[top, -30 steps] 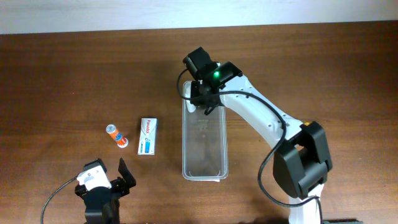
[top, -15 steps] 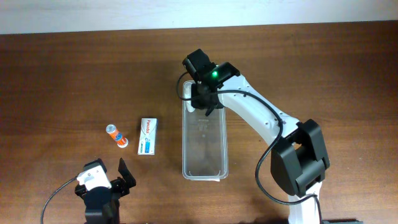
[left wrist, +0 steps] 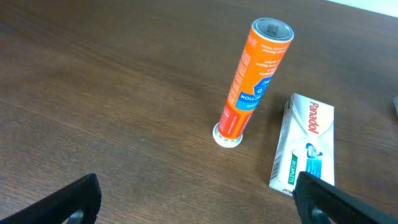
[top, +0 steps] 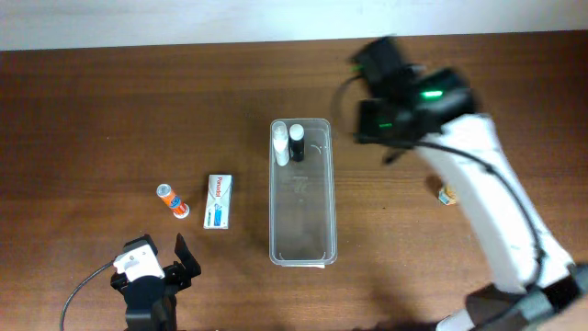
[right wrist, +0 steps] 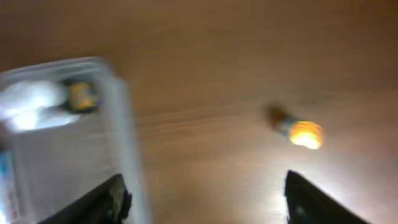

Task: Pack container
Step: 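Move the right gripper to the gold-lidded jar and grasp it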

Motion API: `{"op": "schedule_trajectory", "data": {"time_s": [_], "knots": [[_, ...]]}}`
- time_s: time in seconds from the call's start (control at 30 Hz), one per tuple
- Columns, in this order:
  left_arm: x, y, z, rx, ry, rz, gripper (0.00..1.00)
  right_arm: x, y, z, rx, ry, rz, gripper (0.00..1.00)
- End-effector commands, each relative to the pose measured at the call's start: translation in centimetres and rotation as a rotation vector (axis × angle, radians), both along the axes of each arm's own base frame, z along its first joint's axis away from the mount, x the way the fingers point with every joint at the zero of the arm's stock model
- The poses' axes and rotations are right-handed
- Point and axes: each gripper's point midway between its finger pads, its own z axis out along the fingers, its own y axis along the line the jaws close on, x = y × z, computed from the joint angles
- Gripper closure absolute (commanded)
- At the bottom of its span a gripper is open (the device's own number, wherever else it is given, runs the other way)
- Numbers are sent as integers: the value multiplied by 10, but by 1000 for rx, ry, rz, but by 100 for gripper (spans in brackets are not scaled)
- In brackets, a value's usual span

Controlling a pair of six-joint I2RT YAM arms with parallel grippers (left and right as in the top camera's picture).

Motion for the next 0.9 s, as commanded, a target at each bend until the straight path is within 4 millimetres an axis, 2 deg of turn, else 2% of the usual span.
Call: {"op": "schedule_trajectory", "data": {"time_s": [0.0, 0.13, 0.23, 0.37, 0.47, 0.63, 0.87], "knots": [[0, 1, 0, -3, -8, 6, 1, -4, -60, 0, -59, 40, -148, 22], [0, 1, 0, -3, -8, 6, 1, -13, -103, -19, -38, 144, -201, 21], [0, 1, 0, -3, -8, 6, 1, -15, -120, -39, 14, 193, -225, 22], [0, 1, 0, -3, -9, 6, 1, -18, -133, -73, 103, 245, -229, 25], [0, 1, 0, -3, -8, 6, 1, -29, -147, -103, 124, 301, -279, 26], [0, 1, 0, -3, -8, 6, 1, -46, -154, -147, 162, 362, -324, 32], [0, 1, 0, -3, -9, 6, 1, -45, -155, -182, 164, 333, -322, 33]]}}
